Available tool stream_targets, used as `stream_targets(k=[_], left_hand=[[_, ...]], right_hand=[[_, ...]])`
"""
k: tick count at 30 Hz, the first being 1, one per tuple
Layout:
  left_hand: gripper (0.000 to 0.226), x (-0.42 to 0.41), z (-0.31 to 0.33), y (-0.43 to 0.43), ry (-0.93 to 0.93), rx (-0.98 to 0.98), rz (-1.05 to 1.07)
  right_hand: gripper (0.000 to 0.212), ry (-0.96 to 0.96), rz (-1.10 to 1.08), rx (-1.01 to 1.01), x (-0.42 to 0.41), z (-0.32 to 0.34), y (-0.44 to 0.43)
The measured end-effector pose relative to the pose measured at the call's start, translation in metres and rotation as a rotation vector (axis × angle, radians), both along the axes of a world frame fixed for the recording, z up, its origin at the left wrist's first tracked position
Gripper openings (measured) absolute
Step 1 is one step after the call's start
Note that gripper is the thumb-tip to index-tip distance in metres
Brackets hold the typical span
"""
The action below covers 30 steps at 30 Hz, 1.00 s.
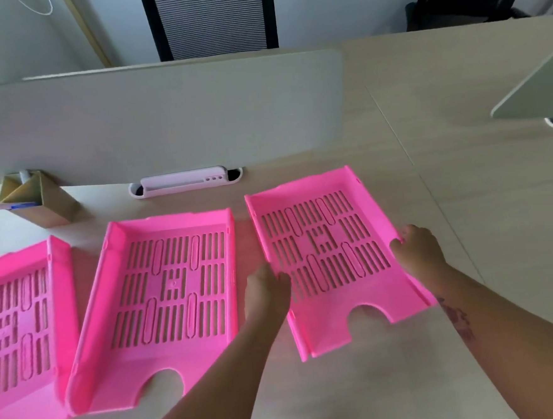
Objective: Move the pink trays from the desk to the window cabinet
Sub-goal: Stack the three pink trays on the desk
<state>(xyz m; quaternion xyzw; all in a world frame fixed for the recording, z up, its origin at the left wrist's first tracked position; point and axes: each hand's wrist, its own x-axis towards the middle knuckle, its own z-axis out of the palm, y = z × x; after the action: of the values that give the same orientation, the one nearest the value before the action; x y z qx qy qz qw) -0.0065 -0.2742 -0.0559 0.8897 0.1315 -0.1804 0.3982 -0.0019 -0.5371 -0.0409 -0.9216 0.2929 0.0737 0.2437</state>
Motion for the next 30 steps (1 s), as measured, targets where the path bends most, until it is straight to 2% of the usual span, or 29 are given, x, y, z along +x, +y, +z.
stream_targets(k=[3,6,9,15,21,30], left_hand=[[0.014,0.009,0.021,0.005,-0.099,0.029,-0.069],[0.025,0.018,0.046,0.03,-0.176,0.027,-0.097],[0.035,0.027,0.062,0.081,-0.246,0.072,-0.125],[0.03,0.033,0.084,0.224,-0.337,0.225,-0.117],[0.03,0.026,0.081,0.321,-0.303,0.293,-0.117],[0.034,0.004,0.04,0.336,-0.199,0.193,-0.097]], right_hand=[[0.015,-0.033,-0.03,0.042,-0.007,0.019,-0.002],[0.023,-0.136,-0.05,0.075,-0.01,0.042,0.018],[0.011,-0.194,-0.023,0.17,-0.013,0.062,0.067],[0.015,-0.262,0.015,0.362,-0.011,0.071,0.203],[0.019,-0.265,0.072,0.49,-0.015,0.056,0.301],[0.025,-0.185,0.05,0.347,-0.035,0.022,0.322]])
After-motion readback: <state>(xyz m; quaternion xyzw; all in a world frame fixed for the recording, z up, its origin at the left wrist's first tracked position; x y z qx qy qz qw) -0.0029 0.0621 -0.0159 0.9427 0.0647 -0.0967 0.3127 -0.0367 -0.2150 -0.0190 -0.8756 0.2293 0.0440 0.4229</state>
